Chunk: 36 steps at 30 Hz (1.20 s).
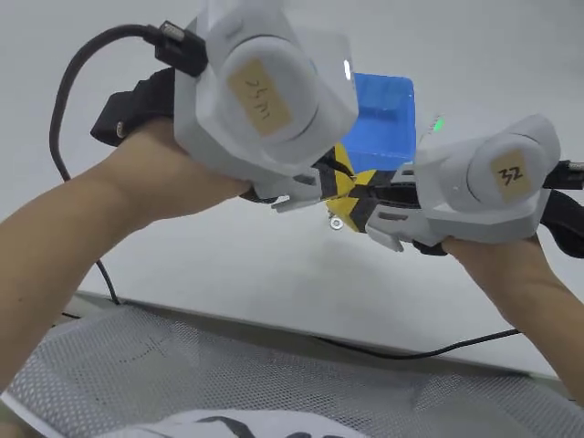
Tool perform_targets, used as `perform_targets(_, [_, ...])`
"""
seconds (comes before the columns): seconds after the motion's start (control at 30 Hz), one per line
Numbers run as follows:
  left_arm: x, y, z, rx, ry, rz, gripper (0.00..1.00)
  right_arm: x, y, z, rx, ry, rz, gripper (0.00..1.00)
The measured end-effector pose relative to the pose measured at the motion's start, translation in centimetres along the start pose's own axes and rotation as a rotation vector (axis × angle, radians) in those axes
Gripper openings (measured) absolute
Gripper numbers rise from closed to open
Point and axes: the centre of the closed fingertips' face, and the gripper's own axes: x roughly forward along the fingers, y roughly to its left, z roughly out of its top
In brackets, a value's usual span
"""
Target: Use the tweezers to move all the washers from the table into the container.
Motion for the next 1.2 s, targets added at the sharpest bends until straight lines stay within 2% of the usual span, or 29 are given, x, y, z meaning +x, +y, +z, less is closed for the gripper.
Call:
perform_targets(0.1, [-0.15, 0.12, -0.1, -0.007, -0.001, 0.003, 0.0, -0.07, -0.16, 0.06, -0.012, 0.003, -0.003, 0.06])
perform_targets(0.2, [-0.1, 0.27, -0.32, -0.016, 0.0, 0.003, 0.0, 0.03, -0.18, -0.08, 0.006, -0.002, 0.004, 0.06])
perform_targets(0.63, [0.19, -0.25, -0.38, -0.021, 0.0, -0.01, 0.0, 0.01, 0.05, -0.63, 0.02, 0.01, 0.003, 0.05])
perform_targets(0.67, [0.24, -0.09, -0.19, -0.039, -0.019, -0.002, 0.0, -0.04, -0.07, -0.58, 0.016, 0.005, -0.003, 0.05])
perform_targets(0.8, [0.19, 0.14, -0.36, -0.054, -0.024, -0.007, 0.0, -0.04, -0.07, -0.6, 0.032, -0.004, 0.001, 0.05])
perform_targets(1.2, [0.45, -0.14, -0.08, -0.01, 0.004, -0.006, 0.0, -0.2, 0.07, -0.67, -0.004, 0.021, 0.003, 0.03])
